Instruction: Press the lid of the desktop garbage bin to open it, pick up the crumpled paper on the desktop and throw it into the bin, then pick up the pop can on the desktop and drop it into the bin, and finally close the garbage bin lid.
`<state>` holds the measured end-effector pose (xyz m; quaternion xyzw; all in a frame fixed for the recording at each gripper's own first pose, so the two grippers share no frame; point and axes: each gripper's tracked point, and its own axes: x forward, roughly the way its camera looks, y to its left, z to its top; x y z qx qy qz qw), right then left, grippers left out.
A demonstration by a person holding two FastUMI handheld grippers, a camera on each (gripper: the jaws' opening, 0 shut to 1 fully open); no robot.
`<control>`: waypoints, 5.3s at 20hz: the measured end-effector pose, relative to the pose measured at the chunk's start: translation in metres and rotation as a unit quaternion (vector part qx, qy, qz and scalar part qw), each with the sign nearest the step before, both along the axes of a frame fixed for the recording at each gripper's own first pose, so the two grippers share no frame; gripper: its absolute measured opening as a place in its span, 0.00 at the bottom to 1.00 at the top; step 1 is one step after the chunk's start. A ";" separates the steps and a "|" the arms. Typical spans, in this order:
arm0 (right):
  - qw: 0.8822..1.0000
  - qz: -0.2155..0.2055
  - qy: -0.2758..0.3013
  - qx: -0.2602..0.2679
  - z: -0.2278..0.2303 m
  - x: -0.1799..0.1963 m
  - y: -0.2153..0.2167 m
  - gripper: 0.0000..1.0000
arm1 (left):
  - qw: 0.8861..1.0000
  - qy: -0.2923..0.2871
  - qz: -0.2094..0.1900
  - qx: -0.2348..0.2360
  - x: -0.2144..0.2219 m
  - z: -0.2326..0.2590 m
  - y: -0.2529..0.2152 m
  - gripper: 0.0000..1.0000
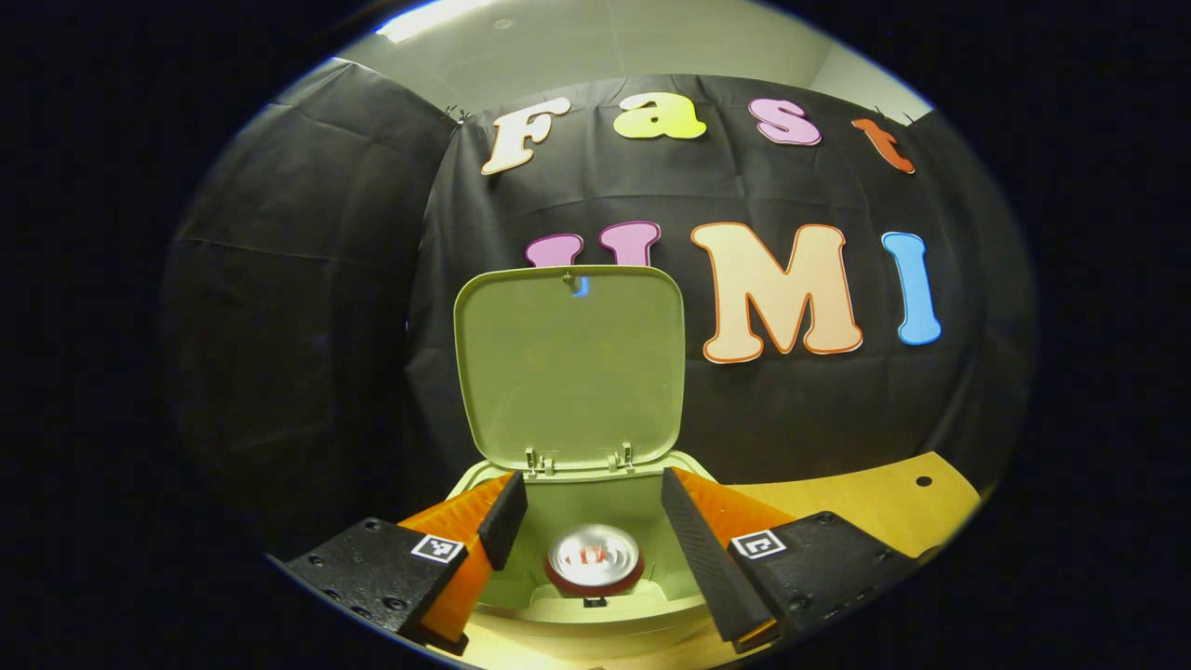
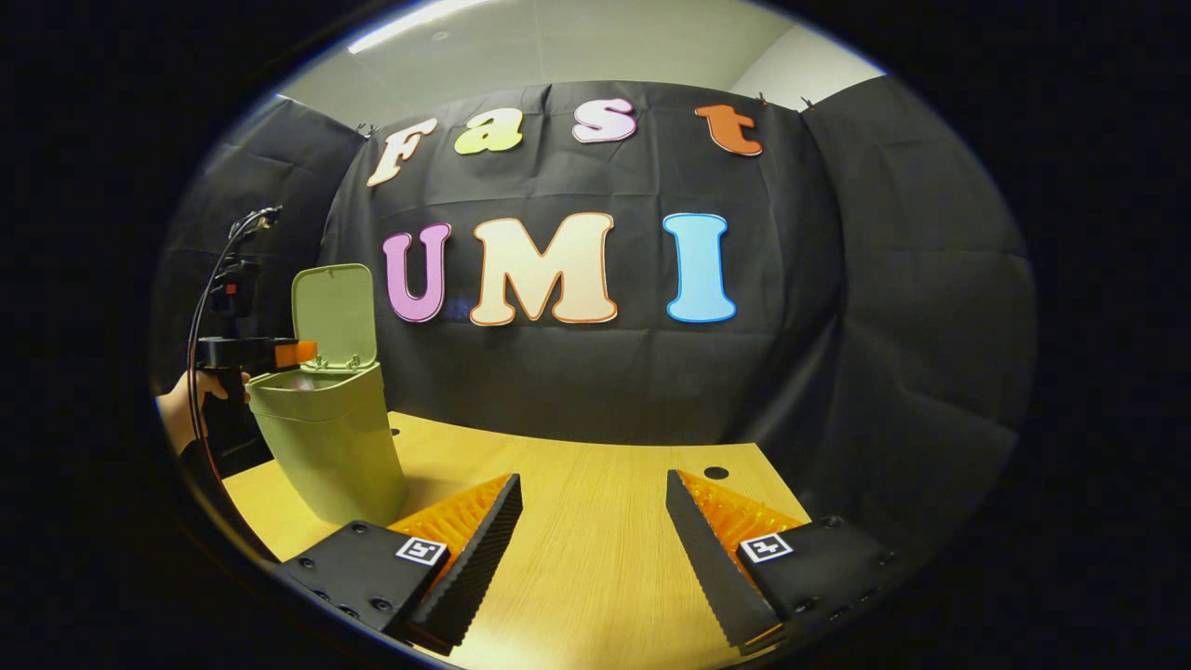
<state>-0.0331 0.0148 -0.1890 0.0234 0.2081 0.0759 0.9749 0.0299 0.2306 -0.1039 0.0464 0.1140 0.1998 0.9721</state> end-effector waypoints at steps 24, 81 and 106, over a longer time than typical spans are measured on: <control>0.999 -0.049 -0.009 0.021 0.005 -0.009 0.040 0.99 | 0.994 -0.087 -0.048 0.038 0.103 0.156 0.037 0.95; 0.997 0.056 -0.001 0.058 0.008 0.003 0.064 0.98 | 0.995 0.042 -0.060 -0.063 -0.031 -0.034 -0.027 0.96; 0.990 -0.025 -0.133 0.049 0.124 0.025 0.015 0.98 | 0.968 -0.084 -0.231 -0.057 -0.029 0.042 -0.211 0.93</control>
